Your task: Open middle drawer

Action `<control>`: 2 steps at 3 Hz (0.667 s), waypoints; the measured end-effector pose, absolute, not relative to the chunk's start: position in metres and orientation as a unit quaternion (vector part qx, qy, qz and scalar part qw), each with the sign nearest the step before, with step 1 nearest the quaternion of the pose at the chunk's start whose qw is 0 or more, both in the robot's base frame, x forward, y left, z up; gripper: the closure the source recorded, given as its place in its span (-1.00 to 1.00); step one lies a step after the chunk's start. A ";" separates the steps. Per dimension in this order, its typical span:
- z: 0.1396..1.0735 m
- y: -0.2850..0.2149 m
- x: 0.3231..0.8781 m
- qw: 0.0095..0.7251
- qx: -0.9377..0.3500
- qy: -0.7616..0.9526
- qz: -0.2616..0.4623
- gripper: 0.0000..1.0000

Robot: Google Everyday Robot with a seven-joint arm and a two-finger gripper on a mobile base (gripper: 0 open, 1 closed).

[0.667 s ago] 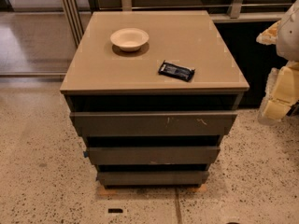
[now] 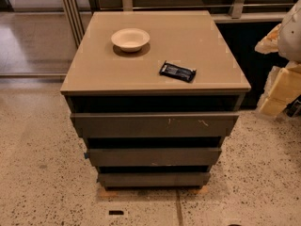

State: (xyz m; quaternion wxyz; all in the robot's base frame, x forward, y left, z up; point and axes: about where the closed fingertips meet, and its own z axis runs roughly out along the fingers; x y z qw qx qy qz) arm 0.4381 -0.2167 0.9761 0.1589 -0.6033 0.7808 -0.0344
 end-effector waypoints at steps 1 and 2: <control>0.918 -0.208 0.435 0.160 -0.599 0.785 -0.003 0.00; 0.830 -0.180 0.428 0.172 -0.601 0.777 0.068 0.47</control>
Offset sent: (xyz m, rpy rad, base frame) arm -0.0212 0.0717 -0.2898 0.3408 0.2167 0.0700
